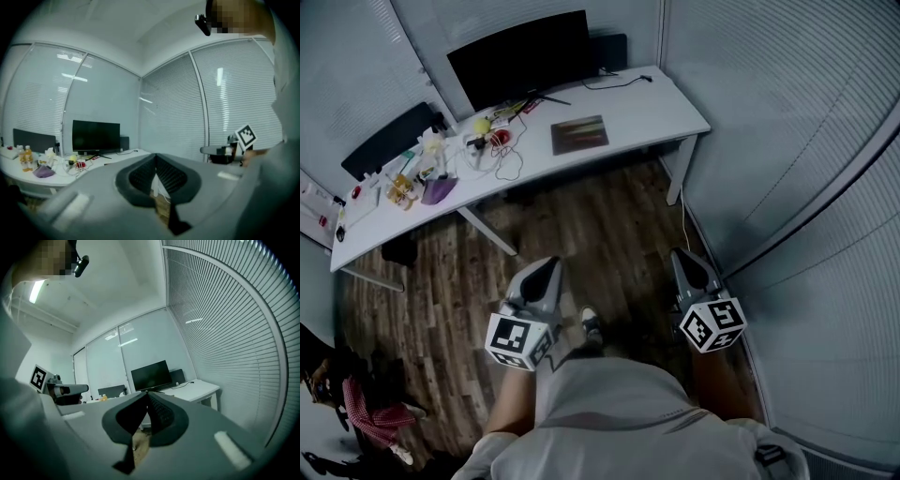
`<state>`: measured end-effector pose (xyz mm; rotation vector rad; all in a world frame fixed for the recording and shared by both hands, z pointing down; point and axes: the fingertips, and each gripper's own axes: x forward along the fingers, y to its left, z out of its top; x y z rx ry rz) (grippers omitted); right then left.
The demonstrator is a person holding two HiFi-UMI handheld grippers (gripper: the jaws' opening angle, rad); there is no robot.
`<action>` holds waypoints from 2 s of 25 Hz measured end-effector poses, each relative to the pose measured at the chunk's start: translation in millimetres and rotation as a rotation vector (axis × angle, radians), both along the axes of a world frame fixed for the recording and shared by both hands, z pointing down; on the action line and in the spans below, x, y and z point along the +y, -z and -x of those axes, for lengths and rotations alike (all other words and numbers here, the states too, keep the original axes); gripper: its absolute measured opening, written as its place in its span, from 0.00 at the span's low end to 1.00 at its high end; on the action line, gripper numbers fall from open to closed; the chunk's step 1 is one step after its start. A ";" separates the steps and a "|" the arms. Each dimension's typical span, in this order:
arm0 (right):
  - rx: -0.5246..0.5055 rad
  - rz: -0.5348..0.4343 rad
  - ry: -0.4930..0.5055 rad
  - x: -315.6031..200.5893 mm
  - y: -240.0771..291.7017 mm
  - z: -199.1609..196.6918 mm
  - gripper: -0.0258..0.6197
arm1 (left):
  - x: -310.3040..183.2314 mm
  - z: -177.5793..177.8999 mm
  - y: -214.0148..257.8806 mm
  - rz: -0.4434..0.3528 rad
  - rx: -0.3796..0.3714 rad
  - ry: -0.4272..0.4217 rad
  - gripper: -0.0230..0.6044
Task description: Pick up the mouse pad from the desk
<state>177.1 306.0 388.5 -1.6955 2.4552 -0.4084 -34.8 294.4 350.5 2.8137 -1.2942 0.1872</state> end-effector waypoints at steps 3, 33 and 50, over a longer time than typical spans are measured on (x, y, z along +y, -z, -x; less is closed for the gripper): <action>0.016 0.013 -0.023 -27.7 -5.5 1.3 0.05 | -34.9 0.7 -6.5 0.008 0.024 -0.016 0.04; 0.123 0.143 0.044 -336.0 -22.6 149.1 0.05 | -314.5 144.7 -31.3 0.084 0.020 0.040 0.04; 0.090 0.167 0.158 -558.0 -55.2 90.2 0.05 | -512.4 81.4 -60.9 0.166 -0.017 0.169 0.04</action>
